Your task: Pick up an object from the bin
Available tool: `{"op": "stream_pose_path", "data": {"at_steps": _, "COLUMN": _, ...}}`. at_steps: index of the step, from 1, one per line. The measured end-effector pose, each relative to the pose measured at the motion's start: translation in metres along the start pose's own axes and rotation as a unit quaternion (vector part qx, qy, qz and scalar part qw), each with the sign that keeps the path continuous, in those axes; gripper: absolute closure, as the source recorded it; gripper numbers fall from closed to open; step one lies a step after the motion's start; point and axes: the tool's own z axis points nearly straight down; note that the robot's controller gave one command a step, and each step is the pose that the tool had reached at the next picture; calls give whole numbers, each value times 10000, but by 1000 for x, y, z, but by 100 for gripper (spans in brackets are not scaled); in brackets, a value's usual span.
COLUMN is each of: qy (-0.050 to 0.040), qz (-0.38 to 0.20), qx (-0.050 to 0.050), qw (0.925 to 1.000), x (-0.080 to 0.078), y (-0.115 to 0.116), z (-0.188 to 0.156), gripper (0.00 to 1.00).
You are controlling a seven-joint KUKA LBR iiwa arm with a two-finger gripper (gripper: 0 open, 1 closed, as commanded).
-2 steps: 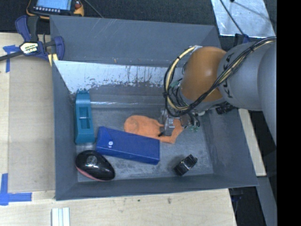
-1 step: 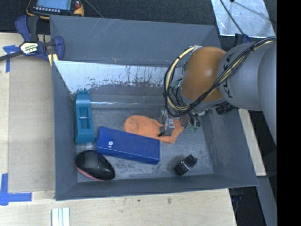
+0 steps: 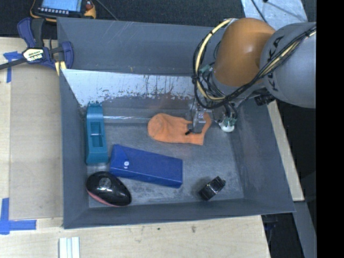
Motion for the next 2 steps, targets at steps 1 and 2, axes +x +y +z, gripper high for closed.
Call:
{"op": "stream_pose_path", "data": {"at_steps": 1, "qy": 0, "qz": -1, "qx": 1, "qw": 10000, "x": 0, "y": 0, "z": 0, "gripper": 100}}
{"op": "stream_pose_path", "data": {"at_steps": 2, "qy": 24, "qz": -6, "qx": 0, "qw": 10000, "x": 18, "y": 10, "z": -55, "gripper": 100}}
